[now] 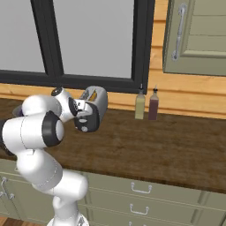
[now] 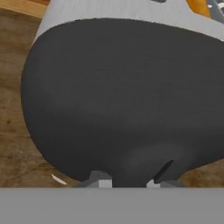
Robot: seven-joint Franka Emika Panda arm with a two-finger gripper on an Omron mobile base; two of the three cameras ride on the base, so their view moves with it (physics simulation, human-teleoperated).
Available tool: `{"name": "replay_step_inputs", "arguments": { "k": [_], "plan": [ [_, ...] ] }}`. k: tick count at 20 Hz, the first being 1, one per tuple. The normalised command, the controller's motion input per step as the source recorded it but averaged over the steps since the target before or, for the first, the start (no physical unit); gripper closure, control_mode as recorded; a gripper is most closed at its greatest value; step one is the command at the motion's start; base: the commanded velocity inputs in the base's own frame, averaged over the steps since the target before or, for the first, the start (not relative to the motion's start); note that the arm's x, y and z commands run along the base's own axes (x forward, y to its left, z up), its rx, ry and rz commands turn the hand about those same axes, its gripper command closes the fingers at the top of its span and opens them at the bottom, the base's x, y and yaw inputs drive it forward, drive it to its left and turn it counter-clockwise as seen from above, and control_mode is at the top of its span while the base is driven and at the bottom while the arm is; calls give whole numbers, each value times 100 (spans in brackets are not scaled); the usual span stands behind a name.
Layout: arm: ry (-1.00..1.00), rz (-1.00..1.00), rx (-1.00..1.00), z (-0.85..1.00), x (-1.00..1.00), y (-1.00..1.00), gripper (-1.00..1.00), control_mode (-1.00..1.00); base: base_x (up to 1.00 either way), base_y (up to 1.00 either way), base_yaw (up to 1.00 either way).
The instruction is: Start the toaster. Once the lever pops up, take the bread to the plate on the dining counter.
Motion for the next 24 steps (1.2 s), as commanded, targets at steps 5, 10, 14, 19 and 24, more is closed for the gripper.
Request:
{"name": "replay_step_inputs", "arguments": {
  "k": [5,10,14,19,24],
  "plan": [
    [1,0,-2,-100,0,0,100,-100,0,0,0],
    [3,-1,0,-100,-13,-2,100,-100,0,0,0],
    [9,-6,0,-100,-33,-4,100,-100,0,0,0],
    [4,-6,0,-100,-38,-2,100,-100,0,0,0],
    [-3,-2,10,-50,-73,-15,100,-100,0,0,0]
  ]
}}
